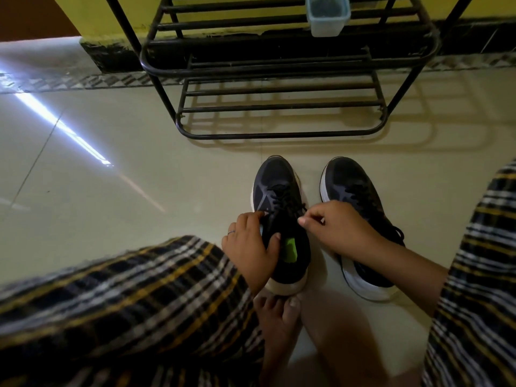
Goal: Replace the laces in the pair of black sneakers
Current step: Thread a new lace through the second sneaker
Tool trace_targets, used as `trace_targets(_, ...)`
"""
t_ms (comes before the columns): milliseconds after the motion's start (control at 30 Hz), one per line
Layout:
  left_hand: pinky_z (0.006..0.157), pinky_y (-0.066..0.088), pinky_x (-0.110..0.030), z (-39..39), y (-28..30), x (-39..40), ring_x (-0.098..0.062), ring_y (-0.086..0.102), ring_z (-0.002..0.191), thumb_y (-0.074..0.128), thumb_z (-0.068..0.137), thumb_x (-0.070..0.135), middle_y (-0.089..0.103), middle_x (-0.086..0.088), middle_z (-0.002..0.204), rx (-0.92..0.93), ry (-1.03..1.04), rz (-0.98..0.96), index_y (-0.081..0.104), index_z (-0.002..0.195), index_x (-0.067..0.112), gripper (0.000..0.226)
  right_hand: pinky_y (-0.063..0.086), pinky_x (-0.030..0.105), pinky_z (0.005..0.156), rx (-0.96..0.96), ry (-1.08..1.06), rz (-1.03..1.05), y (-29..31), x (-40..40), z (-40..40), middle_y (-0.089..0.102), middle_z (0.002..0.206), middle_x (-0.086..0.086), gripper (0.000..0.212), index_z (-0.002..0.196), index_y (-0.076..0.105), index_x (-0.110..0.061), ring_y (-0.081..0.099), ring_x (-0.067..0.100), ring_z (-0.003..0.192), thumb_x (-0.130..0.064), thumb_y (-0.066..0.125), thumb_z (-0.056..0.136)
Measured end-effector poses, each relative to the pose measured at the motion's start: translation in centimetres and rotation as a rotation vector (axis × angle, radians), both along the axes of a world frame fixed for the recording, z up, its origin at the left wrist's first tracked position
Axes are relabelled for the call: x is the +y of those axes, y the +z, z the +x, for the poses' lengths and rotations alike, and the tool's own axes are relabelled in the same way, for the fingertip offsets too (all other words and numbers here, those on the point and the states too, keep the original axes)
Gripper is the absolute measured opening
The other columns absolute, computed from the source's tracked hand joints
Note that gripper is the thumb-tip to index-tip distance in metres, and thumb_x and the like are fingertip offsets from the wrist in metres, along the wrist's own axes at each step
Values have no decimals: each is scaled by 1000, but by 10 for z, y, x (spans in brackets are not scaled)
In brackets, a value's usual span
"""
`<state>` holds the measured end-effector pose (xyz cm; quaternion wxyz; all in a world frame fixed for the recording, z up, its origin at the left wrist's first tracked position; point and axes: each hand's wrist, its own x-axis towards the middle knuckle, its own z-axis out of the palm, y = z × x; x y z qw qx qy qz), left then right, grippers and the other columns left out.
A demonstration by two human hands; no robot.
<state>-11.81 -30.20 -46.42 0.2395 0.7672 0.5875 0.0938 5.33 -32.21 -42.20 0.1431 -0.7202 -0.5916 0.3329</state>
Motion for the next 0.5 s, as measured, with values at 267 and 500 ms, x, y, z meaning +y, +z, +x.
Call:
trace_targets(267,97,47,-44,10,7,5,-20,51,115,43,85,52,54,1,123,-556,198,-273,53,123,22,50,38,17,46,736,-440,-73,-4,6,-14,59,74,-4,21,113,62,-9,49,9,61,-14,50,96)
trace_targets(500,72,46,-15,13,27,11,-4,56,78,34,102,18,62,-6,84,-782,246,-314,60,82,6,35,28,17,40,952,-505,-31,-2,7,-15,65,69,-8,21,84,61,-10,40,7,44,-12,46,98)
